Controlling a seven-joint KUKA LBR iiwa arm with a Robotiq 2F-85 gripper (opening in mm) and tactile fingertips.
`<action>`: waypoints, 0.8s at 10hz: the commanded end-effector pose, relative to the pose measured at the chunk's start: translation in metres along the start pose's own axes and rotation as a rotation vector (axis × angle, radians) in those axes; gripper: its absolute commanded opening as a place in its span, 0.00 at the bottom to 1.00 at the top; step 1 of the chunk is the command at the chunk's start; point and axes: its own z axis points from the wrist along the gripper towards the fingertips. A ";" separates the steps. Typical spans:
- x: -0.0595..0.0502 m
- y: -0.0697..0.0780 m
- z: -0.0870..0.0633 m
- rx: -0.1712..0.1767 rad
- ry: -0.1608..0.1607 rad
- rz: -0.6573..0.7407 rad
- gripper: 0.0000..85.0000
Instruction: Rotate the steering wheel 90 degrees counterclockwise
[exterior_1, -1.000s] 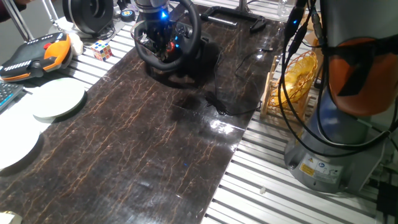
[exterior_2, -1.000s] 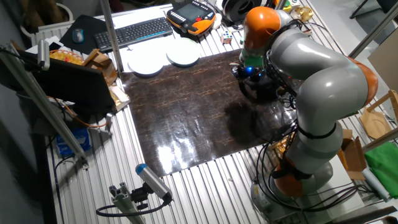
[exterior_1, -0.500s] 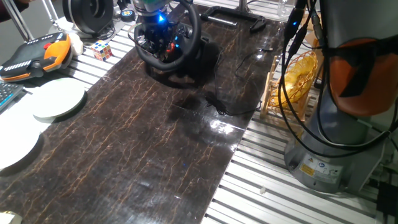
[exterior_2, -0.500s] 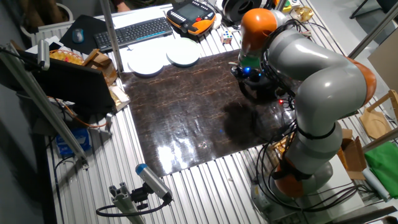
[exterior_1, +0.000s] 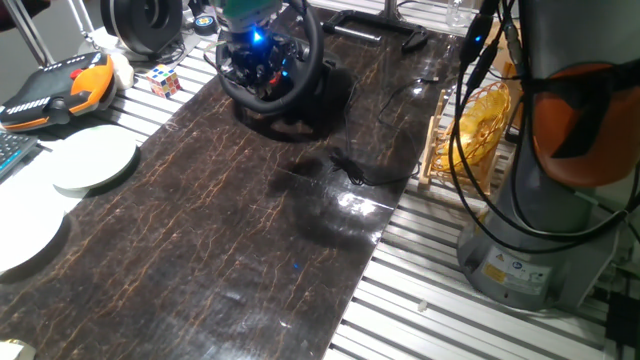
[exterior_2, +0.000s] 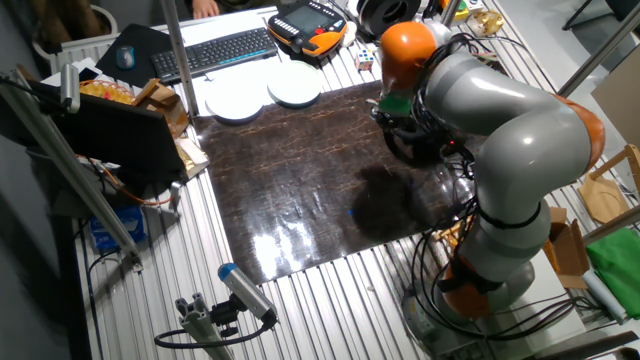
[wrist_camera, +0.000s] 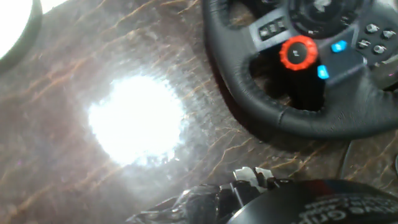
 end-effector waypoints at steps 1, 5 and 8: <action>-0.002 0.001 0.002 0.027 -0.008 0.175 0.01; -0.011 -0.001 0.013 0.084 -0.091 0.521 0.01; -0.016 -0.018 0.017 0.175 -0.016 0.670 0.01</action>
